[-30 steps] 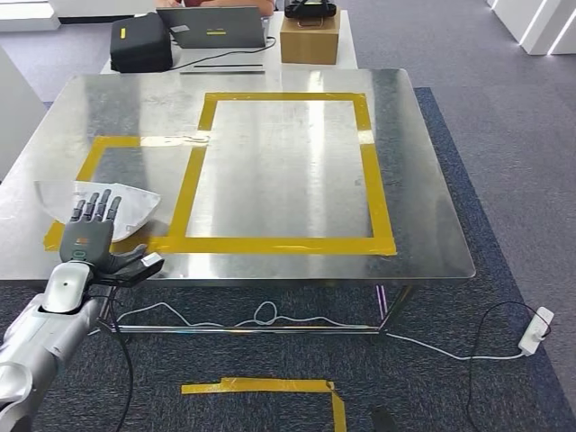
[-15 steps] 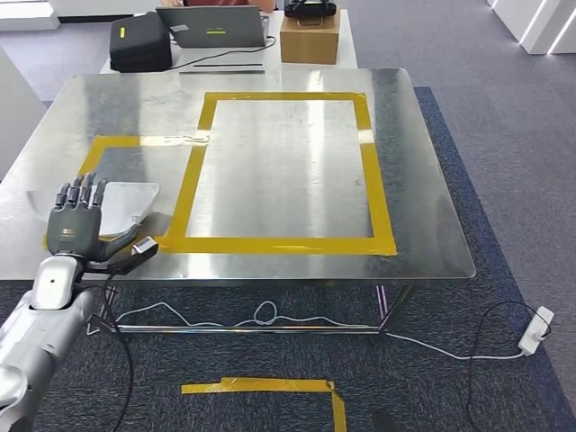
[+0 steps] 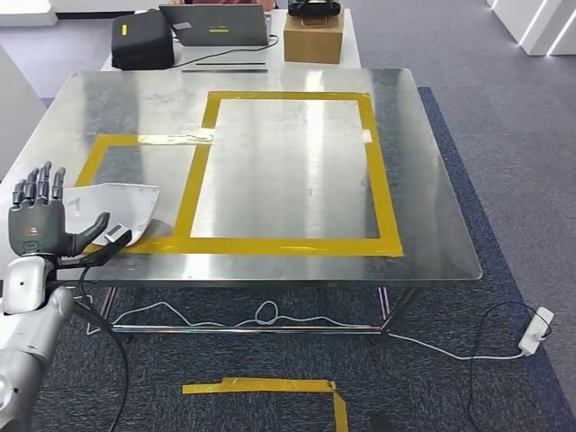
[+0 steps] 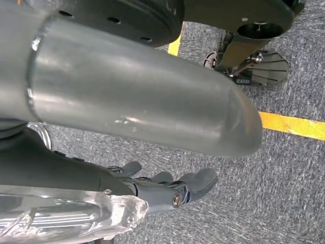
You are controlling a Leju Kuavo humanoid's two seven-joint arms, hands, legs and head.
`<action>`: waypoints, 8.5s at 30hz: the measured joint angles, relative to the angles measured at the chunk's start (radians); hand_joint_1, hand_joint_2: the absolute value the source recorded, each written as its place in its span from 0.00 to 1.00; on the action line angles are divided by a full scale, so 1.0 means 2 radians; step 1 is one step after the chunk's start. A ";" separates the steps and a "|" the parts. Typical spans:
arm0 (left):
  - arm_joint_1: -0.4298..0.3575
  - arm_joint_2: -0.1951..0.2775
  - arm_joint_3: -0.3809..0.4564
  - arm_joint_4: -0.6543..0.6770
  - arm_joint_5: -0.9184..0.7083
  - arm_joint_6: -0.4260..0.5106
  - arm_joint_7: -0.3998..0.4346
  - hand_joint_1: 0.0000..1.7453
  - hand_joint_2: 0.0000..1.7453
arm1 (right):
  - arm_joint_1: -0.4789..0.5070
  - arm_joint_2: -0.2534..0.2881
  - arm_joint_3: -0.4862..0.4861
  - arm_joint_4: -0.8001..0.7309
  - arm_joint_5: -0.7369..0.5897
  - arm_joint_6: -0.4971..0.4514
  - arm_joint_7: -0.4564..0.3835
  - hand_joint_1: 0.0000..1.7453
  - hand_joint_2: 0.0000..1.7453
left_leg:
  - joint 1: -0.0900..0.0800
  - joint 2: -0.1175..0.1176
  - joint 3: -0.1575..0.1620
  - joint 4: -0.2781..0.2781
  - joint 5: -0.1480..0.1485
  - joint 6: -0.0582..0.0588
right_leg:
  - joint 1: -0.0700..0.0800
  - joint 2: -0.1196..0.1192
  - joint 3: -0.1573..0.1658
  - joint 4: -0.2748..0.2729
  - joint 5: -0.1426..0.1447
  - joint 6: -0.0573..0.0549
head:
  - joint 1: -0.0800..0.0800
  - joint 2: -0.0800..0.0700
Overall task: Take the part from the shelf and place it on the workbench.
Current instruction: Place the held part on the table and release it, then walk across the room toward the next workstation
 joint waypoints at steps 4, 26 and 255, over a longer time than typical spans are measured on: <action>0.003 0.000 0.006 -0.003 0.000 0.000 0.000 0.00 0.00 | 0.000 0.000 0.000 0.000 0.000 -0.001 0.000 0.00 0.00 | 0.003 0.000 0.004 -0.007 0.003 0.005 | 0.001 0.000 -0.046 0.093 -0.049 0.004 | 0.002 0.000; 0.018 0.017 -0.004 0.005 0.000 0.001 0.054 0.00 0.00 | 0.002 0.000 0.000 0.000 0.011 -0.002 0.005 0.00 0.00 | 0.003 0.029 -0.023 0.038 0.000 -0.016 | 0.007 -0.036 0.018 0.005 -0.018 -0.019 | -0.002 0.000; 0.261 -0.197 0.443 0.227 0.284 -0.165 0.033 0.00 0.00 | 0.005 0.009 -0.044 -0.002 0.049 -0.010 0.019 0.00 0.00 | -0.001 -0.034 0.014 -0.001 -0.001 0.001 | -0.003 0.015 -0.001 0.062 -0.034 0.006 | 0.005 0.000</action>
